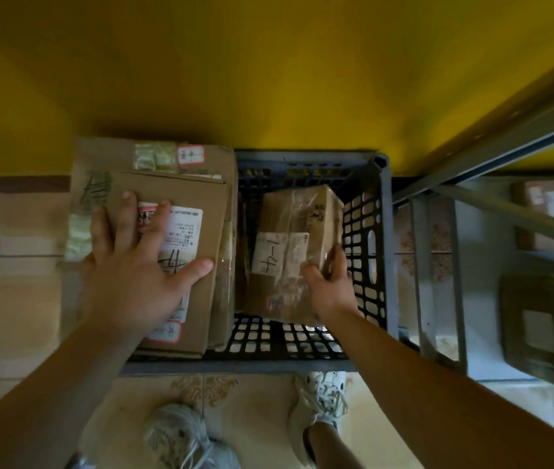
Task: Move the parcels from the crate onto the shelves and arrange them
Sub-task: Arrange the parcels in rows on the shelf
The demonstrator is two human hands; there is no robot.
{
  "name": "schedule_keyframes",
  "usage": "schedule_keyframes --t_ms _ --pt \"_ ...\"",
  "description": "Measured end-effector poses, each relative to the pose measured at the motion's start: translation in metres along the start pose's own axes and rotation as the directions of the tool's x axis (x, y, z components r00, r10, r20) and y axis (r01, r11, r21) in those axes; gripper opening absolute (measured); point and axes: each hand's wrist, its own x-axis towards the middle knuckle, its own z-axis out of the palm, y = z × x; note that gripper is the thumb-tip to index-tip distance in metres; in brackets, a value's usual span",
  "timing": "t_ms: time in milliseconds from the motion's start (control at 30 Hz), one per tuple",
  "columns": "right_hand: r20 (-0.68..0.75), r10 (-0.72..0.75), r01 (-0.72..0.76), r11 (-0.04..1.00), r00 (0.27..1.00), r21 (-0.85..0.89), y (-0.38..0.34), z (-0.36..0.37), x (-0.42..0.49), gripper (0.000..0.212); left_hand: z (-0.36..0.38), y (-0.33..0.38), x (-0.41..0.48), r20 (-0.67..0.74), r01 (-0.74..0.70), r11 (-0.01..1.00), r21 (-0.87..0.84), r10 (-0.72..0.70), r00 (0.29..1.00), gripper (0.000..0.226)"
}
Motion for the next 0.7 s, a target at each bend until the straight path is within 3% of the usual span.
schedule_keyframes --t_ms 200,367,467,633,700 --pt "0.038 -0.130 0.124 0.982 0.991 0.144 -0.023 -0.030 -0.066 0.072 -0.023 -0.011 -0.005 0.021 0.038 0.953 -0.301 -0.033 0.999 0.085" --pt "0.102 -0.213 0.194 0.966 0.972 0.171 -0.057 -0.038 -0.110 0.065 -0.030 -0.038 -0.028 0.132 0.275 0.863 -0.423 -0.242 0.961 0.097" --pt "0.105 -0.227 0.208 0.964 0.968 0.167 -0.070 -0.034 -0.120 0.067 -0.028 -0.041 -0.043 0.228 0.306 0.836 -0.455 -0.224 0.948 0.069" --pt "0.122 -0.213 0.188 0.964 0.969 0.190 -0.076 -0.035 -0.128 0.065 -0.048 -0.018 -0.060 0.303 0.357 0.556 -0.751 -0.191 0.934 0.064" --pt "0.121 -0.203 0.175 0.963 0.972 0.206 -0.080 -0.040 -0.135 0.062 -0.060 -0.011 -0.065 0.274 0.328 0.555 -0.764 -0.181 0.944 0.060"
